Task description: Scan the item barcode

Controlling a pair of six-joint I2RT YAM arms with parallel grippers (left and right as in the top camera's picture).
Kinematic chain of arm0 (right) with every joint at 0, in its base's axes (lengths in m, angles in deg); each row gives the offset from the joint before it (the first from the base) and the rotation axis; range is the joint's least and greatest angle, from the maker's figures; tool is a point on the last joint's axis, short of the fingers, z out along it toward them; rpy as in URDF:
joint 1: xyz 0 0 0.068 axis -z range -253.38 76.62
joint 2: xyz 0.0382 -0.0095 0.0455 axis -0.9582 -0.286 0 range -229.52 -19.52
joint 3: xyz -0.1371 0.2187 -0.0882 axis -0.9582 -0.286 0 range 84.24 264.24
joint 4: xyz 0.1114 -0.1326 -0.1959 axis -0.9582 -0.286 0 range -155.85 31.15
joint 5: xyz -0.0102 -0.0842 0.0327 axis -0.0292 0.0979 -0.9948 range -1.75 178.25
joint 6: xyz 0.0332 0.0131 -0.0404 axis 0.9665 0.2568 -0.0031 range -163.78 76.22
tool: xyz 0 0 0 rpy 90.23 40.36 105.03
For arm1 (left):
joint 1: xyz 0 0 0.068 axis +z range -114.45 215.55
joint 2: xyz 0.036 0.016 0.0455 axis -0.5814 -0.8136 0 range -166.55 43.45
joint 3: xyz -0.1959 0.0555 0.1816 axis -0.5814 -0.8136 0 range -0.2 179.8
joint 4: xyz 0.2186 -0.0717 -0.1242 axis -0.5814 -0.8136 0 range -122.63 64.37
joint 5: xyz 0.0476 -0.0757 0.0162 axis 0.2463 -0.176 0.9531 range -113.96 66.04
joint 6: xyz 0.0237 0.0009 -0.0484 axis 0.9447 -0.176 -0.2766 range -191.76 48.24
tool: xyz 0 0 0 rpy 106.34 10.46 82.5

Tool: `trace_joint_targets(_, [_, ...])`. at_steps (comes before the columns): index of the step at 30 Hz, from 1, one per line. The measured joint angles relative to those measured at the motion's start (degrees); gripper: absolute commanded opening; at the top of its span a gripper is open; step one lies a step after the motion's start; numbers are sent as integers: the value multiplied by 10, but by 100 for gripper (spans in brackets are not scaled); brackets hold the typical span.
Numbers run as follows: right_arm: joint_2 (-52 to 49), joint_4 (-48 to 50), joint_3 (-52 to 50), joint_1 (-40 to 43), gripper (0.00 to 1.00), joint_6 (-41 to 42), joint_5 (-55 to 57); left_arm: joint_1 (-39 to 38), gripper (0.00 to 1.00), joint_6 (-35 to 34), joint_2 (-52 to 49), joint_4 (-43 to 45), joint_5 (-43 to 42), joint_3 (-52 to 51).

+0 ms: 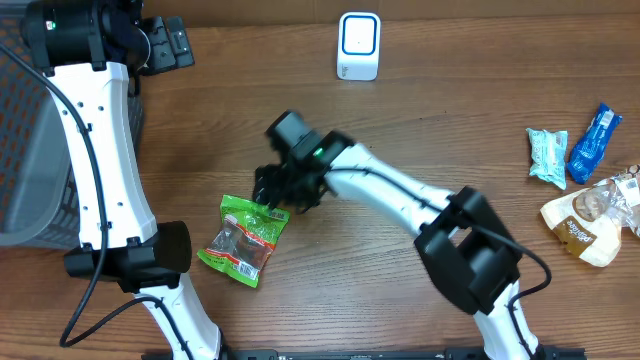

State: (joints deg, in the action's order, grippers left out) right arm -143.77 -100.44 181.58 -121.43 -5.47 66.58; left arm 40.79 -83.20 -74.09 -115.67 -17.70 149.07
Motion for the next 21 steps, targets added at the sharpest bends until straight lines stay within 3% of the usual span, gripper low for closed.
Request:
trace_joint_targets(5, [0, 15, 0, -54, 50, -3, 39, 0, 100, 0, 0, 0, 0, 0])
trace_joint_targets(15, [-40, 61, 0, -87, 54, -47, 44, 0, 100, 0, 0, 0, 0, 0])
trace_joint_targets(21, [-47, 24, 4, -61, 45, -24, 22, 0, 100, 0, 0, 0, 0, 0])
